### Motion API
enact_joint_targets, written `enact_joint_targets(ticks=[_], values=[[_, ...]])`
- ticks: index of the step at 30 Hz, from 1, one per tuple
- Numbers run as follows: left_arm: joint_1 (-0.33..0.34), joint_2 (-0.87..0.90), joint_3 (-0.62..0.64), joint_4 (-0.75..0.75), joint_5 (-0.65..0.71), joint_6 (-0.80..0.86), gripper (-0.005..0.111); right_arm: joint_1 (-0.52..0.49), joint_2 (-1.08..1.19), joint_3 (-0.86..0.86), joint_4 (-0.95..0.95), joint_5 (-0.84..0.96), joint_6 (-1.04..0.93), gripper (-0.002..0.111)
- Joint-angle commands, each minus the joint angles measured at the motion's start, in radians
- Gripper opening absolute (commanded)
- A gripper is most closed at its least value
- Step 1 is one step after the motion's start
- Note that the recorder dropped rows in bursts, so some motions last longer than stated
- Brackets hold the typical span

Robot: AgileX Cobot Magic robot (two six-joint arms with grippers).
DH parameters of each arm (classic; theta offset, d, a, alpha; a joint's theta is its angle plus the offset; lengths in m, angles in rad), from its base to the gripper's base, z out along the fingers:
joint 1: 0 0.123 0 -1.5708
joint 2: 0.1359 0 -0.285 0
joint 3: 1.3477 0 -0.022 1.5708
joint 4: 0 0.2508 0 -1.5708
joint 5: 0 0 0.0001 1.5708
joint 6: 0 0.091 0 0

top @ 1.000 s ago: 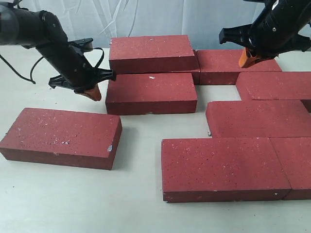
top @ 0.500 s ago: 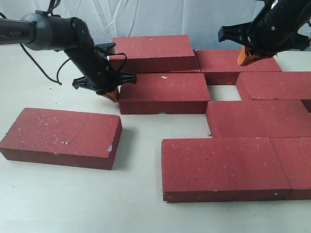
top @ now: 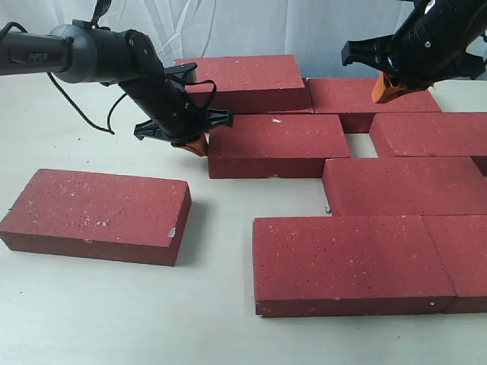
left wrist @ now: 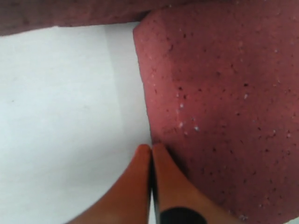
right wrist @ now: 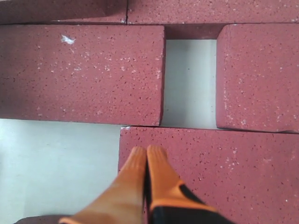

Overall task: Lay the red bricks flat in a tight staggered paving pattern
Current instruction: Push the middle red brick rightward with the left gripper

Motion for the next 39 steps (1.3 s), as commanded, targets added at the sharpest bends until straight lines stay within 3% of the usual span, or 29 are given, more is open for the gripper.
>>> enact_joint_targets(ticks=[1, 39], values=[[-0.017, 0.003, -0.004, -0.026, -0.035, 0.000, 0.000, -0.003, -0.005, -0.002, 0.000, -0.007, -0.001, -0.001], [-0.074, 0.003, -0.004, -0.113, -0.093, 0.007, 0.000, -0.003, -0.003, -0.002, 0.000, -0.007, -0.001, -0.001]])
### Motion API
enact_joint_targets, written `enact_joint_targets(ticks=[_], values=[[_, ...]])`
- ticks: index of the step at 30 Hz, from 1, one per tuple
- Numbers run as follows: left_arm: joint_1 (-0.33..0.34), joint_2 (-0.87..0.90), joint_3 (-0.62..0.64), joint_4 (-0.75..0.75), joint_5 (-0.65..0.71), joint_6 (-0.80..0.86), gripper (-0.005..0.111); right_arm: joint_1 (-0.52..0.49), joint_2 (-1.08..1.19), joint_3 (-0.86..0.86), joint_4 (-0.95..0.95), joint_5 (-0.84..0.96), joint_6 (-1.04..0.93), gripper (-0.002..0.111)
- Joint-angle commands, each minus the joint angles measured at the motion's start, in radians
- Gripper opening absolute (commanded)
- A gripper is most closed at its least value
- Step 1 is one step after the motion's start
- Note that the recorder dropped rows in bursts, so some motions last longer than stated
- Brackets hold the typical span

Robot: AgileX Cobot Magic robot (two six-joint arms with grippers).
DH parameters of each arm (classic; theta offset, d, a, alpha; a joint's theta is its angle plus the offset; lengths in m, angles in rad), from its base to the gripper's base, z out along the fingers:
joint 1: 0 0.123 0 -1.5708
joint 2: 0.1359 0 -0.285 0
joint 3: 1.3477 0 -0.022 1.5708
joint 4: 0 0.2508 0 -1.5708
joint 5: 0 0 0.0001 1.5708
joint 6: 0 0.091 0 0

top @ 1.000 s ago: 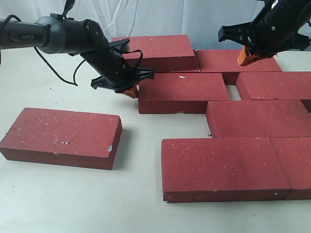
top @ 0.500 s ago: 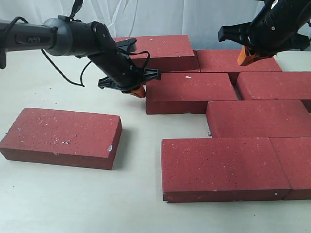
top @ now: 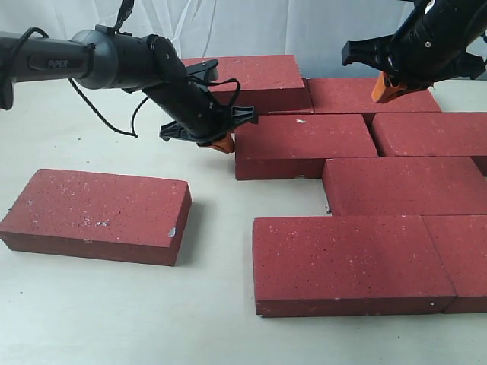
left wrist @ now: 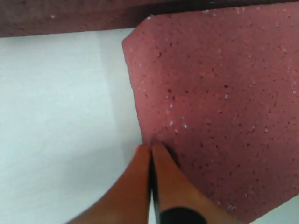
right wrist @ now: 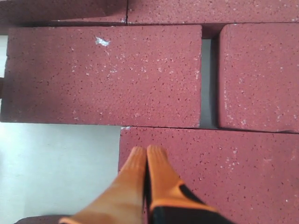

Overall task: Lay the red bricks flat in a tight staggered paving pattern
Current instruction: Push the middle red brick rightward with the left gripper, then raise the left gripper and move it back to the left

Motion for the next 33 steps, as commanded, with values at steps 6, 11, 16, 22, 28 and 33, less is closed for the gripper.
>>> enact_joint_targets(ticks=[6, 11, 16, 22, 28, 33], values=[[-0.017, 0.003, -0.004, -0.068, -0.034, 0.028, 0.000, -0.003, -0.003, -0.002, -0.002, -0.007, -0.001, -0.001], [-0.024, 0.003, -0.004, -0.068, -0.039, 0.034, 0.000, -0.003, -0.003, -0.002, -0.002, -0.007, -0.001, -0.001], [-0.024, 0.003, -0.004, -0.085, -0.041, 0.049, 0.000, -0.003, -0.004, -0.002, 0.000, -0.007, -0.001, -0.001], [-0.024, 0.003, -0.004, -0.158, -0.041, 0.130, 0.000, -0.003, -0.004, -0.002, 0.000, -0.007, -0.001, -0.001], [-0.024, 0.003, -0.004, -0.168, -0.041, 0.144, 0.000, -0.003, -0.004, -0.002, 0.000, -0.007, -0.001, -0.001], [-0.024, 0.020, -0.004, -0.173, -0.034, 0.144, 0.000, -0.003, -0.004, -0.002, 0.000, -0.007, -0.001, -0.001]])
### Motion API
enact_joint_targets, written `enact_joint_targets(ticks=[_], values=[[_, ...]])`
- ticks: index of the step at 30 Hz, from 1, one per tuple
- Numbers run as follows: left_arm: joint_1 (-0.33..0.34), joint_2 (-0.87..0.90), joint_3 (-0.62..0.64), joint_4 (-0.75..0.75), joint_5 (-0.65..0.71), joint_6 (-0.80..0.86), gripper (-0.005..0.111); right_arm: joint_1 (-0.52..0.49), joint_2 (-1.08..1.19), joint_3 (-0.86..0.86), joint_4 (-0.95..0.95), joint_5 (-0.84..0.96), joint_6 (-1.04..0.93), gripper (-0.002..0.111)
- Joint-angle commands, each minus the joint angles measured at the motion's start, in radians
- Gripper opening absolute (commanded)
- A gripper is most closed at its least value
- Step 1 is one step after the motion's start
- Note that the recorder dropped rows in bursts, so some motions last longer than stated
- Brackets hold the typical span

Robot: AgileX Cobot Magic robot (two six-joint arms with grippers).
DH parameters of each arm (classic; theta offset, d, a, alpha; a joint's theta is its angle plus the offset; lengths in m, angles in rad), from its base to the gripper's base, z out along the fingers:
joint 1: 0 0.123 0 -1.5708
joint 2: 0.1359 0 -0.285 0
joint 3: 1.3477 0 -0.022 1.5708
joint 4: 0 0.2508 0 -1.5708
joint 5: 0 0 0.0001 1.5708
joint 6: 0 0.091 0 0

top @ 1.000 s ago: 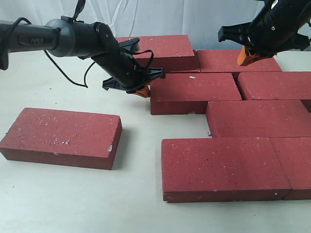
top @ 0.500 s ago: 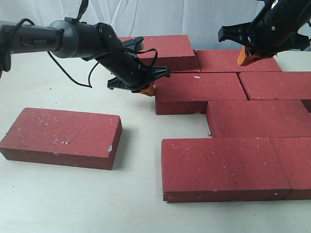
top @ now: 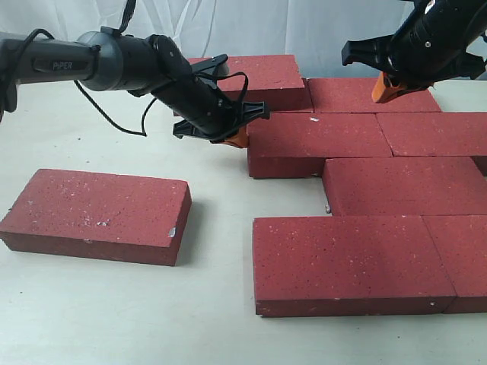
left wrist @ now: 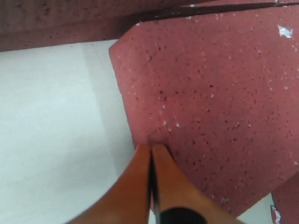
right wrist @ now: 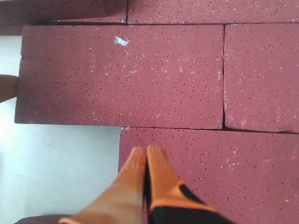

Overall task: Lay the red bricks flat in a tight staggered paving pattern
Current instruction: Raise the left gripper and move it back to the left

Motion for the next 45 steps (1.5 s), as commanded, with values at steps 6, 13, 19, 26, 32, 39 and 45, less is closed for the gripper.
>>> enact_joint_targets(ticks=[6, 13, 19, 26, 32, 39, 45], values=[[-0.005, 0.051, -0.004, -0.017, 0.023, 0.004, 0.000, -0.003, -0.004, -0.002, -0.001, -0.005, -0.001, -0.001], [0.020, 0.035, -0.004, 0.009, 0.066, 0.004, 0.000, -0.003, -0.004, -0.002, -0.001, -0.009, -0.001, -0.001], [0.053, -0.007, -0.004, 0.039, 0.135, 0.001, 0.000, -0.003, -0.004, -0.002, 0.023, -0.025, -0.001, -0.001], [0.064, -0.081, -0.004, 0.095, 0.212, -0.001, 0.000, -0.003, -0.004, -0.002, 0.025, -0.020, -0.001, -0.001], [0.064, -0.122, -0.004, 0.101, 0.253, -0.001, 0.000, -0.003, -0.004, -0.002, 0.025, -0.020, -0.001, -0.001], [0.064, -0.134, -0.004, 0.146, 0.314, -0.001, 0.000, -0.003, -0.004, -0.002, 0.029, -0.018, -0.001, -0.001], [0.064, -0.216, 0.054, 0.176, 0.319, -0.001, 0.000, -0.003, -0.004, -0.002, 0.022, -0.012, -0.003, -0.001]])
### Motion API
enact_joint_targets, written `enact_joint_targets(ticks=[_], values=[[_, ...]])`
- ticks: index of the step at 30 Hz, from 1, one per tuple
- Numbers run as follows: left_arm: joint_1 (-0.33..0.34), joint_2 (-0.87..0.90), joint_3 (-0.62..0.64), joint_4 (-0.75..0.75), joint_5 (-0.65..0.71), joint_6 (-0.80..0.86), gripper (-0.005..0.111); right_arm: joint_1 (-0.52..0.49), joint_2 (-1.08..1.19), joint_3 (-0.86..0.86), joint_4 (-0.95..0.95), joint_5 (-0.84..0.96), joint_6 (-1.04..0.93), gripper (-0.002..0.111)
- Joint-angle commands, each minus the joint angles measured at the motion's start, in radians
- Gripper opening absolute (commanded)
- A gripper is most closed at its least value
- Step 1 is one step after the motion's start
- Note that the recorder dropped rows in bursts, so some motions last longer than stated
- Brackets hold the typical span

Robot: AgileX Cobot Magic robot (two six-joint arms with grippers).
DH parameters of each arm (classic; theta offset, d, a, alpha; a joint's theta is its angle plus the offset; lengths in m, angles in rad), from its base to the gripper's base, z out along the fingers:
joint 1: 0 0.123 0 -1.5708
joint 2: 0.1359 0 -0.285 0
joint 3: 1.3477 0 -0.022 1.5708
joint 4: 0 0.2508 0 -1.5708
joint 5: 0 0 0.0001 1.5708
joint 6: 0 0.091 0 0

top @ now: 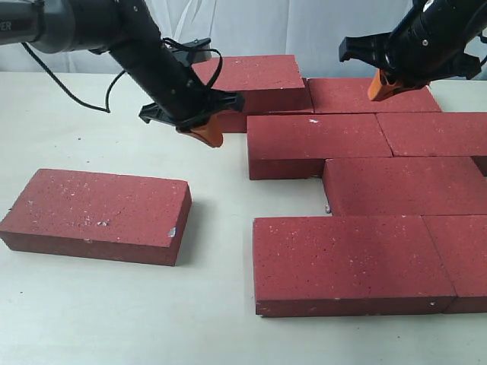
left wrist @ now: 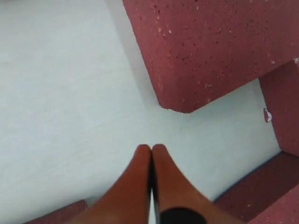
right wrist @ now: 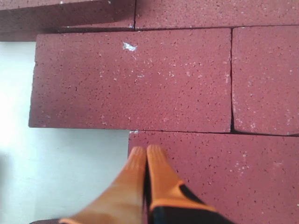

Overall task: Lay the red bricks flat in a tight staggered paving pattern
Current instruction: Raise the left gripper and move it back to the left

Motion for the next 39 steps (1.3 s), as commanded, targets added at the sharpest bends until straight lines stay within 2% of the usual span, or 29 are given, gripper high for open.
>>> enact_joint_targets(ticks=[1, 9, 22, 26, 35, 39], values=[[0.004, -0.095, 0.060, 0.055, -0.003, -0.001, 0.000, -0.003, -0.004, -0.002, -0.007, 0.006, -0.005, -0.001], [0.004, -0.266, 0.202, 0.170, -0.067, -0.001, 0.000, -0.003, -0.004, -0.002, -0.007, 0.006, -0.005, -0.001], [0.015, -0.470, 0.385, 0.232, -0.132, -0.004, 0.000, -0.003, -0.004, -0.002, 0.004, 0.057, -0.007, -0.001], [0.072, -0.516, 0.420, 0.222, -0.134, -0.004, 0.000, -0.003, -0.004, -0.002, 0.010, 0.060, -0.013, -0.001], [0.276, -0.591, 0.510, 0.214, -0.132, 0.000, 0.000, -0.003, -0.004, -0.002, 0.023, 0.064, -0.029, -0.001], [0.359, -0.598, 0.538, 0.214, -0.142, 0.002, 0.000, -0.003, -0.004, -0.002, 0.088, 0.070, -0.077, -0.001]])
